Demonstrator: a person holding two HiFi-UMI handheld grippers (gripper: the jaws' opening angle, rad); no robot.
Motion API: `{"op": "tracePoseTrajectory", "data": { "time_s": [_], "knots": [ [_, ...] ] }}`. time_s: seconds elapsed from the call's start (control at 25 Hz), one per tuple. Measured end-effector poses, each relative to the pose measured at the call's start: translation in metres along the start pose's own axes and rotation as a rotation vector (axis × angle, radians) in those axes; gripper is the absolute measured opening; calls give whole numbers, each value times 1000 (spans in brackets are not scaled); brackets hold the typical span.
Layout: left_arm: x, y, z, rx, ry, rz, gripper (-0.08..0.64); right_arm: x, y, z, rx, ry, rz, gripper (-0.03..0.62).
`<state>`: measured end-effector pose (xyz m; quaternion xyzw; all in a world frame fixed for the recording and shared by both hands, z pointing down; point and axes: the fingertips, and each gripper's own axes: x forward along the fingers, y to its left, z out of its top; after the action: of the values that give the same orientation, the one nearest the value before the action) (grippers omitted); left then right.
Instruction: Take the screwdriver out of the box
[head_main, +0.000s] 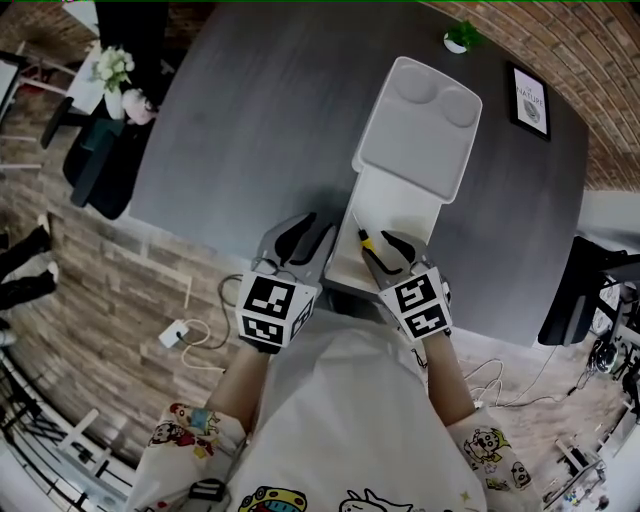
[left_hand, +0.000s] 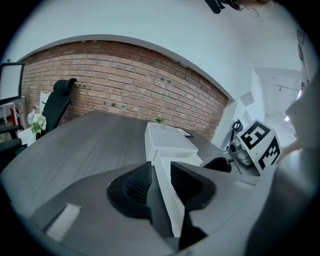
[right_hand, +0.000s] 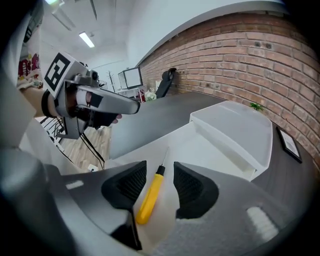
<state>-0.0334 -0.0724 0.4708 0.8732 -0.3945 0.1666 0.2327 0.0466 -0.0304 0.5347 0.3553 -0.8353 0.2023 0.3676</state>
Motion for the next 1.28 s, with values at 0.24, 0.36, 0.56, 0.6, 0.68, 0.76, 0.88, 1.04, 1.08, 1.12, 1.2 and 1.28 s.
{"op": "tracePoseTrajectory", "data": {
  "time_s": [0.24,0.36,0.56,0.6,0.68,0.76,0.88,1.04,1.08,1.12,1.2,1.28],
  "knots": [
    [-4,2,-6,-2,5,3,123,11,6,-8,-30,56,20,185],
    [-6,5,-10,-7,9,6,123,17,9,-11,-54,93,22,192],
    [-8,8,-13,-14,12,9,123,27,11,-17,-80,162,35,204],
    [-9,8,-13,-15,12,9,123,30,11,-17,-82,172,38,207],
    [-9,10,-13,-17,13,11,123,35,11,-18,-73,186,43,213],
    [-10,12,-14,-20,14,12,123,39,10,-20,-66,199,41,218],
    [-10,15,-15,-26,16,15,123,44,7,-21,-76,228,32,218],
    [-9,19,-13,-30,16,20,123,49,5,-24,-108,257,27,218],
    [-9,20,-12,-30,17,22,123,50,5,-25,-117,261,26,218],
    [-9,21,-12,-31,17,23,123,50,4,-26,-123,263,26,218],
    [-9,23,-13,-34,19,25,123,50,5,-26,-130,264,24,218],
    [-8,24,-13,-35,21,26,122,50,4,-26,-141,266,15,213]
  ]
}}
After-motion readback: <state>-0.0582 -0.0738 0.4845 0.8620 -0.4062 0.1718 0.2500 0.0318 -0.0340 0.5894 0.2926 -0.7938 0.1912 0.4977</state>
